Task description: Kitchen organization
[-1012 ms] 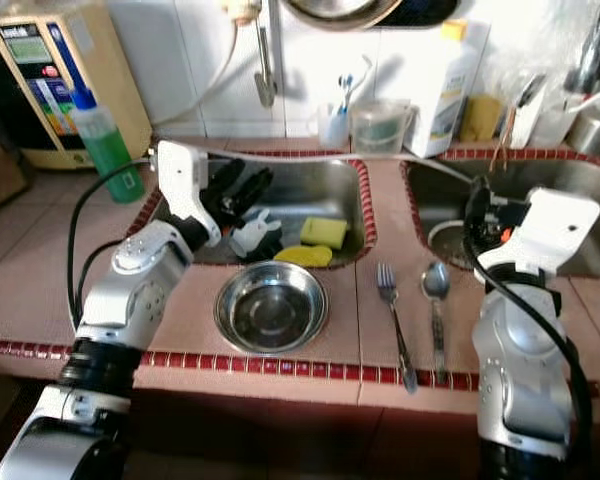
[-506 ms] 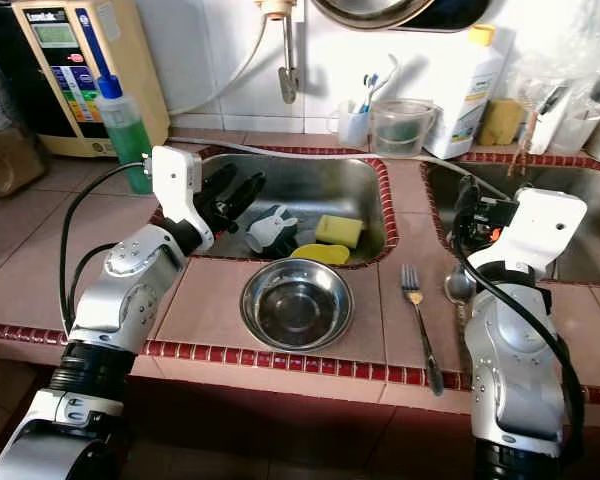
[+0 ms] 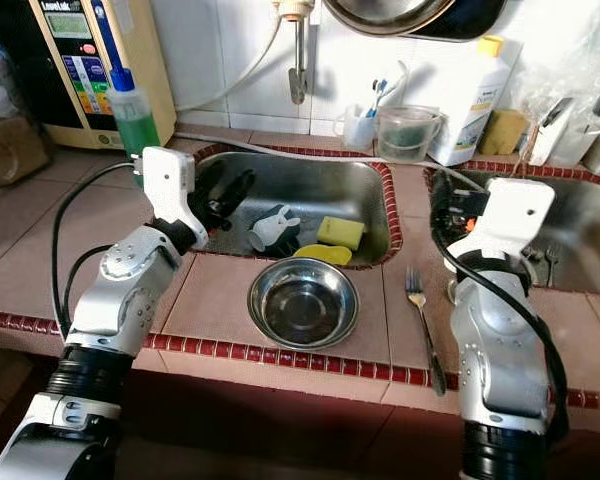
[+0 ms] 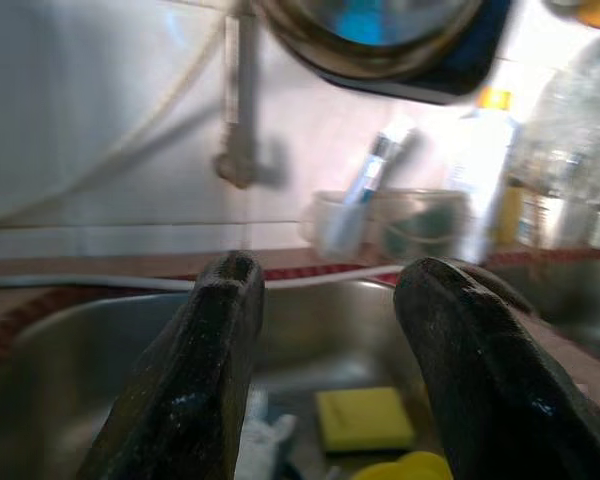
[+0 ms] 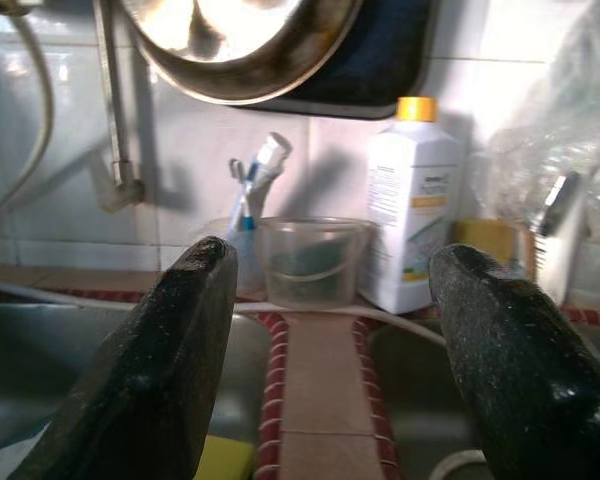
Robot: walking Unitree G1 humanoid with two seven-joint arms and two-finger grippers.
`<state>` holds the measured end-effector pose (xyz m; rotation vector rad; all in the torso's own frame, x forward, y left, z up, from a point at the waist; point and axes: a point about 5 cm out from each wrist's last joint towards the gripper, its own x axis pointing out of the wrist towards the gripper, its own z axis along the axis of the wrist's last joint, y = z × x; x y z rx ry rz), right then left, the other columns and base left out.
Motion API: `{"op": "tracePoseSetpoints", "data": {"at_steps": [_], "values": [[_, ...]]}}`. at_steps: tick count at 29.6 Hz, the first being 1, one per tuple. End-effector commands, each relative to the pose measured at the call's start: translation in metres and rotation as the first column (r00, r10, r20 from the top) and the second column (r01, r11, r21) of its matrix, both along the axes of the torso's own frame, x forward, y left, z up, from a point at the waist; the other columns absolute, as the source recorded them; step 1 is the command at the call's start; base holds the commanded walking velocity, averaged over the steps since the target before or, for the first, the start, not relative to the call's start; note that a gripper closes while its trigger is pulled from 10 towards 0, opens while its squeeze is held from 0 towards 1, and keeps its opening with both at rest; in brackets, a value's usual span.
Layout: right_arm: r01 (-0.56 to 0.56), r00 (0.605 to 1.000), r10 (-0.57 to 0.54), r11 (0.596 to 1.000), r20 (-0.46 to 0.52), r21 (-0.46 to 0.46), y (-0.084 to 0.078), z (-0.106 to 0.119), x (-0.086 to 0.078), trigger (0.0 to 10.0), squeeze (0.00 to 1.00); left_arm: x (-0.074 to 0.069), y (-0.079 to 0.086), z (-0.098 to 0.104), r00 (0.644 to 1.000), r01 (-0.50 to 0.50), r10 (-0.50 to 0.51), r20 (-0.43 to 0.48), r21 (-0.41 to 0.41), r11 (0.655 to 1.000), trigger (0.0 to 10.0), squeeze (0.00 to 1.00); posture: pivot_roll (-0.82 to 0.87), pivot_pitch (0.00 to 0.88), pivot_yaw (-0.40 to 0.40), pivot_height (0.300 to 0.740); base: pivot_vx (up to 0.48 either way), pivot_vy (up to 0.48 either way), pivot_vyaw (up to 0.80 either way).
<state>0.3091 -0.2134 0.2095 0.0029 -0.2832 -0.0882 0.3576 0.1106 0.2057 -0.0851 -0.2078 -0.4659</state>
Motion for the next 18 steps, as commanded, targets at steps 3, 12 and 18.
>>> {"op": "tracePoseSetpoints", "data": {"at_steps": [3, 12, 18], "values": [[-0.049, 0.998, 0.049, 0.999, -0.031, -0.019, 0.008, -0.004, 0.006, 10.0, 0.0, 0.002, 0.011, -0.001, 0.996, -0.086, 0.086, 0.008, -0.011, 0.996, 10.0, 0.0, -0.15, 0.0, -0.055, 0.703, 0.0, 0.0, 0.0], [-0.106, 0.991, 0.103, 0.994, -0.09, -0.035, 0.017, -0.013, 0.01, 10.0, 0.0, 0.0, 0.011, -0.011, 0.988, -0.153, 0.152, -0.012, -0.031, 0.988, 10.0, 0.0, -0.15, 0.0, -0.086, 0.703, 0.0, 0.0, 0.0], [-0.138, 0.984, 0.132, 0.989, -0.116, -0.046, 0.019, -0.02, 0.008, 10.0, 0.0, 0.0, 0.002, -0.014, 0.992, -0.127, 0.127, -0.013, 0.017, 0.992, 10.0, 0.0, -0.16, 0.0, -0.059, 0.703, 0.0, 0.0, 0.0]]}}
